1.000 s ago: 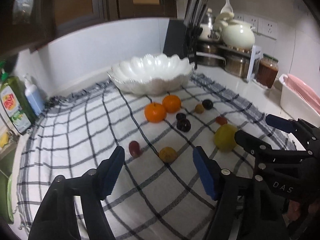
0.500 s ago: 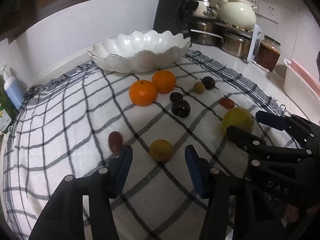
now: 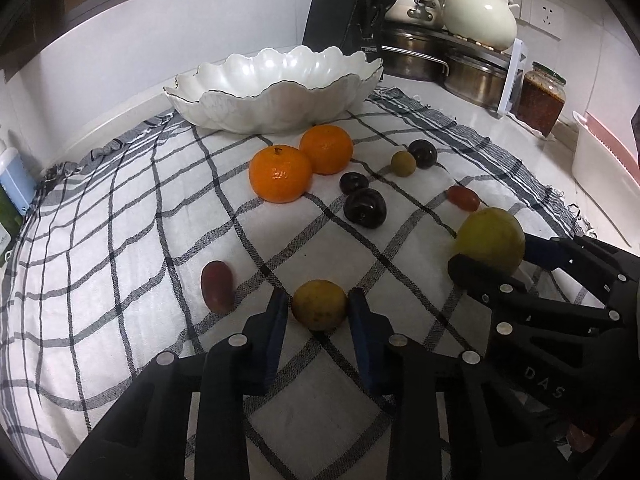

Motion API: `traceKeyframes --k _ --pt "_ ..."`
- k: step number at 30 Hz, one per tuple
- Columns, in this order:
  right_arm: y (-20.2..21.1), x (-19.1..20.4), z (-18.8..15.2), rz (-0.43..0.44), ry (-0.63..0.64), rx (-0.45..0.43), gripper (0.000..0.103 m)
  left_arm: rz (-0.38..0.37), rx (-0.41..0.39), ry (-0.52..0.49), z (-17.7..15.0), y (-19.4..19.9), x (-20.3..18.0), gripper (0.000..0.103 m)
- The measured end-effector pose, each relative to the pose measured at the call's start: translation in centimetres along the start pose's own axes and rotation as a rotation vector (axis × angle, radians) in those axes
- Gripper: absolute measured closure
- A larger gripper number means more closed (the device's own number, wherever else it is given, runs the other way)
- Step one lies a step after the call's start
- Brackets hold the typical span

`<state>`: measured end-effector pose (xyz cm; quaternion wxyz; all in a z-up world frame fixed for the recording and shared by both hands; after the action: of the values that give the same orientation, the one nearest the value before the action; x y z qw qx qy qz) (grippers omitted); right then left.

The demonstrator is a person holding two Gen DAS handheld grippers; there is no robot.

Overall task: Organize fruits
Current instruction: 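Grasp the small yellow fruit with the left tool while the right tool grasps the large yellow-green citrus, then lift both held fruits and carry them over the white scalloped bowl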

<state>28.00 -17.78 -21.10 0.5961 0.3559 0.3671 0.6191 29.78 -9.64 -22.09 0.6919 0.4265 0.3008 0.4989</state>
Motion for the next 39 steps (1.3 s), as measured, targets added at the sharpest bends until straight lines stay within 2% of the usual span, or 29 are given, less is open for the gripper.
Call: traceKeyframes --k 6,15,23,32,39 --pt "0.1 0.1 -0.1 -0.01 -0.002 -0.008 0.053 -0.008 -0.002 -0.003 0.1 0.1 0.0 0.075" --pt "1.8 0.6 0.5 0.0 -0.021 -0.038 0.053 -0.028 -0.05 0.0 1.0 2.2 0.6 0.075" --pt "4.4 1.8 2.8 0.009 -0.026 -0.103 0.053 -0.042 -0.125 0.006 3.2 5.2 1.9 0.075" --pt "6.9 3.1 5.8 -0.019 -0.041 -0.174 0.053 -0.054 -0.219 -0.016 6.6 8.5 4.0 0.075" --pt "7.9 3.7 8.1 -0.035 -0.075 -0.211 0.053 -0.072 -0.261 -0.038 8.5 9.7 5.4 0.075"
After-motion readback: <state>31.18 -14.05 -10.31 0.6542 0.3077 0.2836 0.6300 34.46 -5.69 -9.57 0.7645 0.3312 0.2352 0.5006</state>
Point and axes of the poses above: each gripper's, at about its wrist camera, not at the fingertips, and y roughly against the way its jaws point, x to its left, z to its top, the point moved 9 cm from there along -y, roughly the way its jaws point, and after that the axes turned 12 degrees about x, right-handed, at the moved point
